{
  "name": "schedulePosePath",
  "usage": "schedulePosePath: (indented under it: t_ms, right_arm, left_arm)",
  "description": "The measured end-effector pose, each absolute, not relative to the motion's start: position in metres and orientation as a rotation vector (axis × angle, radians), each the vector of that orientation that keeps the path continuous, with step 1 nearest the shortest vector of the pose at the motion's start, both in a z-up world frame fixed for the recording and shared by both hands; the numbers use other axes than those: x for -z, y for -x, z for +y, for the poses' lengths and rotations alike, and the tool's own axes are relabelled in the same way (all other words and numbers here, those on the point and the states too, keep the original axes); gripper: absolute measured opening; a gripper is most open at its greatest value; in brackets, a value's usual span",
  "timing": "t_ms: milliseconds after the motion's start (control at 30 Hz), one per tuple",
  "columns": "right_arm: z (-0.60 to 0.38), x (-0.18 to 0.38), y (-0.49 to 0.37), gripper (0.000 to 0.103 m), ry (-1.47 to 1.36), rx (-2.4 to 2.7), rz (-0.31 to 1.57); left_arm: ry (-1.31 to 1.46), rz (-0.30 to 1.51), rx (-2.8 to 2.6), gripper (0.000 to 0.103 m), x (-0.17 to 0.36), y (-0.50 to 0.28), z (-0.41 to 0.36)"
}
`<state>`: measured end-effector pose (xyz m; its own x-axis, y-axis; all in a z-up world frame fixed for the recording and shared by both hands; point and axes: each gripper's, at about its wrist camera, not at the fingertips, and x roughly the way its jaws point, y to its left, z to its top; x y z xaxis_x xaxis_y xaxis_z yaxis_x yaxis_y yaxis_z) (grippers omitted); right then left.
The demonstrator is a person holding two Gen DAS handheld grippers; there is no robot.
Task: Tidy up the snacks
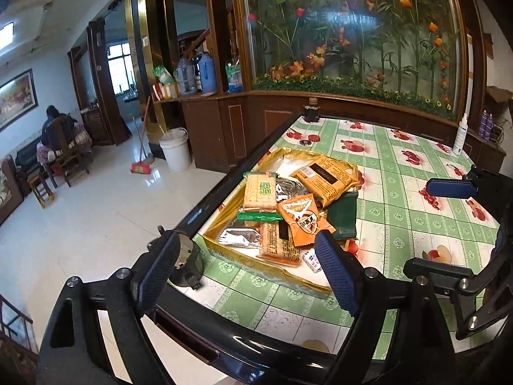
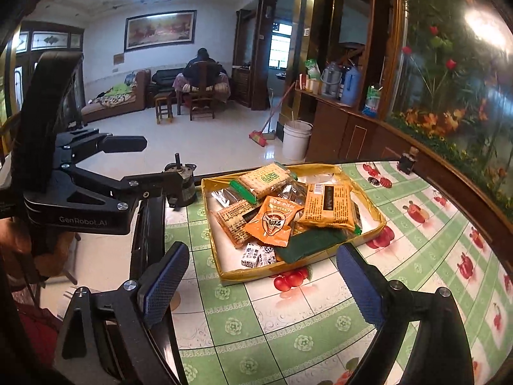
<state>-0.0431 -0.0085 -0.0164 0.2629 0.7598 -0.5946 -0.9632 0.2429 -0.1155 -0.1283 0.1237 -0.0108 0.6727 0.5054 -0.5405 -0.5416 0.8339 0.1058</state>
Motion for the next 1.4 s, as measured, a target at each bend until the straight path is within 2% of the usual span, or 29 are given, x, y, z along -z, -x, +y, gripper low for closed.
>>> schedulePosePath:
  t_ms: [1400]
  right_arm:
    - [0.013, 0.003, 0.050, 0.095, 0.584, -1.238, 0.416]
  left_arm:
    - [0.088, 0.617, -0.566, 0.087, 0.018, 0.146, 0.116]
